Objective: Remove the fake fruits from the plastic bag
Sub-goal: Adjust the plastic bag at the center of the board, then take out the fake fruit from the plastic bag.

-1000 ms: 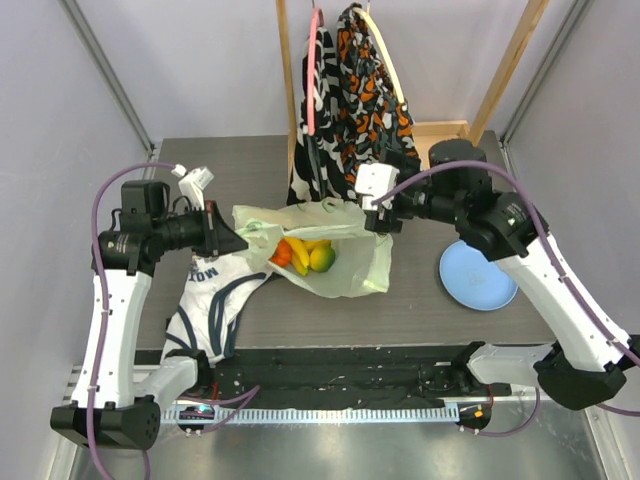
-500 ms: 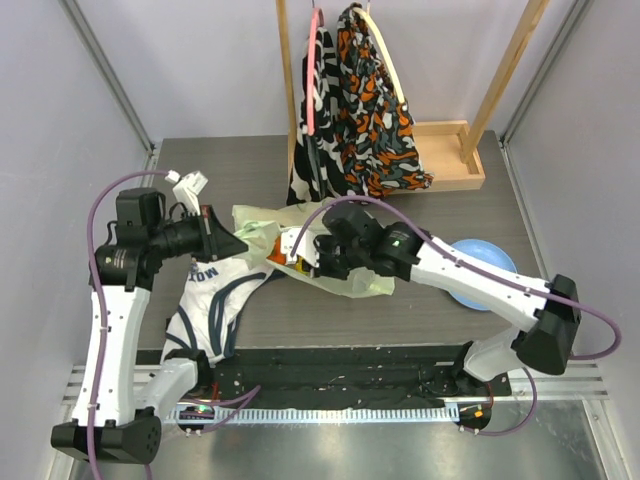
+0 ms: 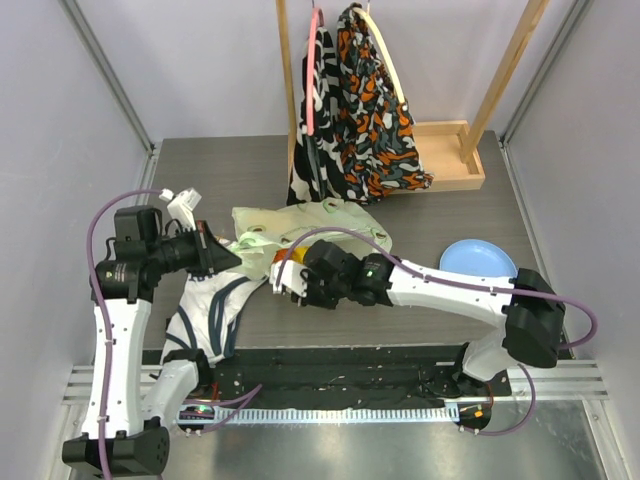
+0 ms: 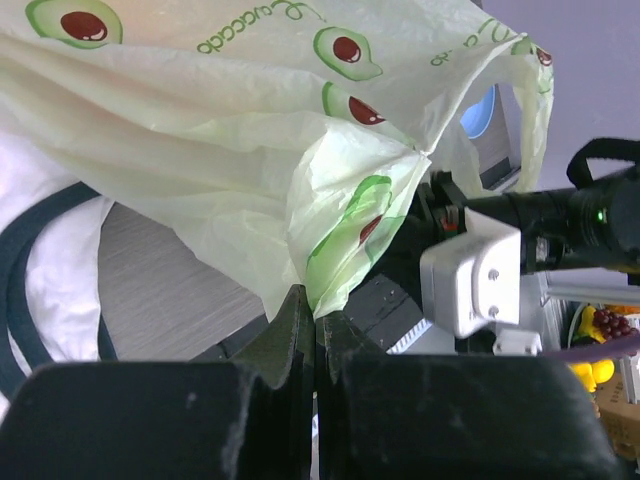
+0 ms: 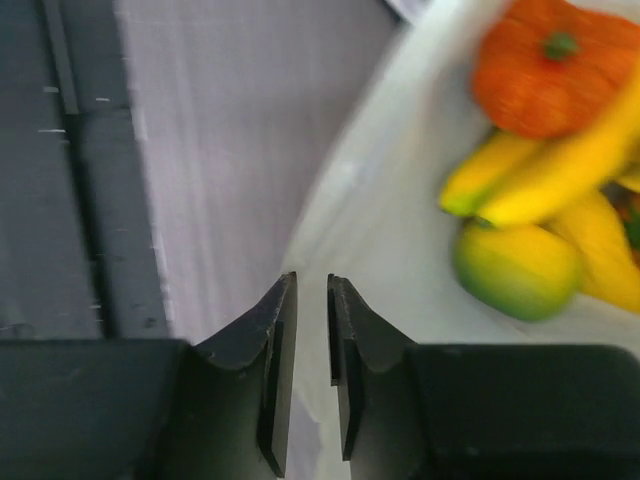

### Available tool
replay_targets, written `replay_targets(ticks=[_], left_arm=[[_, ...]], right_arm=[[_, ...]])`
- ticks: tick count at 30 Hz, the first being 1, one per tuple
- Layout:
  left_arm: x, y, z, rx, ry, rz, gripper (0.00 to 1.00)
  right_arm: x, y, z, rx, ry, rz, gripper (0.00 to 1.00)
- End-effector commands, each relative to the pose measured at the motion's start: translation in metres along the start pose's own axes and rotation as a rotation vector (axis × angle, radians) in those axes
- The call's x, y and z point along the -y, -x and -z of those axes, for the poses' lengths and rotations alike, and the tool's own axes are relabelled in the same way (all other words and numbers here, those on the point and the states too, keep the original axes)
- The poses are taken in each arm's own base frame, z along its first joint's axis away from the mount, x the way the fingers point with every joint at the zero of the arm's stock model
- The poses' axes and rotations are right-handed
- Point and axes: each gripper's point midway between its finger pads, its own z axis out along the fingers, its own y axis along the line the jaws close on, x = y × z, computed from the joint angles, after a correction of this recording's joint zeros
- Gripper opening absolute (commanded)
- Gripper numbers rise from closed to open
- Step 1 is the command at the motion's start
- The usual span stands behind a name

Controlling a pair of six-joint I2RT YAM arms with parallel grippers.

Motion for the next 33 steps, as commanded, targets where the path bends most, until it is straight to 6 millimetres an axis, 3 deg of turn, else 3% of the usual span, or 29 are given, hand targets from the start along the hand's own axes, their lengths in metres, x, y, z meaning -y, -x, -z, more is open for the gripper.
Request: replay_targets(ticks=[1, 5, 9, 10, 16, 17, 21, 24, 29, 33], left_arm=[[-0.004, 0.004, 0.000, 0.021, 0.007, 0.016, 0.00], [-0.003, 0.006, -0.001, 0.015, 0.001, 0.020, 0.00], [-0.001, 0.005, -0.001, 0.002, -0.014, 0.023, 0.00], [0.000, 0.004, 0.000, -0.002, -0.016, 0.022, 0.00], [0.003, 0.002, 0.005, 0.009, -0.016, -0.020, 0.00], [0.002, 0.002, 0.004, 0.009, -0.015, -0.016, 0.00], [0.003, 0.001, 0.004, 0.016, -0.019, -0.007, 0.00], [0.004, 0.001, 0.005, 0.020, -0.017, -0.010, 0.00], [0.004, 0.002, 0.005, 0.026, -0.017, -0.008, 0.00], [0.002, 0.005, 0.004, 0.036, -0.010, -0.008, 0.00]], right_arm=[[0.008, 0.016, 0.001, 0.047, -0.023, -0.044, 0.28], [0.052, 0.020, 0.007, 0.068, -0.165, -0.150, 0.40], [0.084, 0.020, 0.001, 0.062, -0.259, -0.229, 0.47], [0.091, 0.013, -0.007, 0.039, -0.270, -0.246, 0.47], [0.108, 0.017, -0.034, 0.024, -0.276, -0.316, 0.47], [0.109, 0.011, -0.043, 0.003, -0.272, -0.337, 0.51], [0.122, 0.020, -0.062, 0.003, -0.287, -0.402, 0.60], [0.135, 0.009, -0.075, -0.031, -0.329, -0.446, 0.64], [0.144, -0.019, -0.095, -0.106, -0.352, -0.501, 0.62], [0.139, -0.032, -0.100, -0.141, -0.317, -0.510, 0.46]])
